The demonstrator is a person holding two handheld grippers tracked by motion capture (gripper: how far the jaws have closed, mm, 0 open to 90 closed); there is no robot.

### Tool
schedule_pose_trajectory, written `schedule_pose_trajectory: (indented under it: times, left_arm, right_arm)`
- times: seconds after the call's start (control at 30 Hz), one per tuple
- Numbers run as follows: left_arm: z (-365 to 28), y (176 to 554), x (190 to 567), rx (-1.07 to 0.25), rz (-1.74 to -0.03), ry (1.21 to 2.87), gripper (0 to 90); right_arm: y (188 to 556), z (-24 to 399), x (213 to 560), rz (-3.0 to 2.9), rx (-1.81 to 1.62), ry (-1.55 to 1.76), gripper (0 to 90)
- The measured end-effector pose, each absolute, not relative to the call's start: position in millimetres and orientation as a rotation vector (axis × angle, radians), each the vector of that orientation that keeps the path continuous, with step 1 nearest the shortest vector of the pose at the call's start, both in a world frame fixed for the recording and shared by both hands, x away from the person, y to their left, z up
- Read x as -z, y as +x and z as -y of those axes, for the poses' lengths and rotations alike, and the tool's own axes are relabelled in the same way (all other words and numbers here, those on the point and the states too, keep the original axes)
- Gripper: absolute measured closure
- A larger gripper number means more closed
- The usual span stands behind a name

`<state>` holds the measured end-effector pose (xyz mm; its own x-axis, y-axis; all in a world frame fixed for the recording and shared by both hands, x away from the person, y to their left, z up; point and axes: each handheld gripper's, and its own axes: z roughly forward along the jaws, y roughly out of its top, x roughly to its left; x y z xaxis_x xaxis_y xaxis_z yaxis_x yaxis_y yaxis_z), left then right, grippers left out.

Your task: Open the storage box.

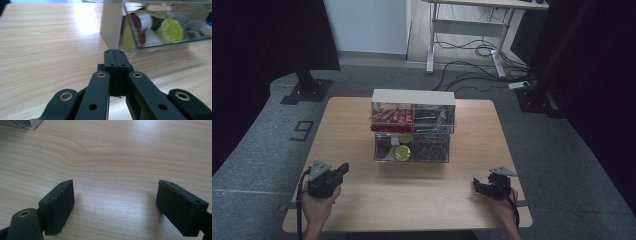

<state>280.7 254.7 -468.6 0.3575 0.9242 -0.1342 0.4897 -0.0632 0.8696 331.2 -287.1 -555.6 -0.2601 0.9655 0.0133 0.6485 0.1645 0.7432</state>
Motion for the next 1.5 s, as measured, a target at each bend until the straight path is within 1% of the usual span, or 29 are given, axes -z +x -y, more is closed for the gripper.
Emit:
schedule_pose_trajectory:
  times: [0.37,0.67,1.13,1.5]
  left_arm:
    - [-249.2,282.5,453.7,-0.565,-1.223,1.686,90.0]
    - [-246.2,286.8,433.8,-0.539,-1.181,1.663,90.0]
    - [-228.5,299.1,401.1,-0.518,-1.125,1.679,90.0]
    - [-218.3,307.1,384.4,-0.49,-1.089,1.685,90.0]
  right_arm:
    - [331.2,287.1,555.6,-1.974,-0.893,1.525,16.3]
    - [331.2,287.2,555.5,-1.968,-0.893,1.529,17.3]
    - [331.9,287.3,555.3,-1.963,-0.894,1.531,18.6]
    - [332.3,287.5,555.3,-1.96,-0.894,1.532,19.2]
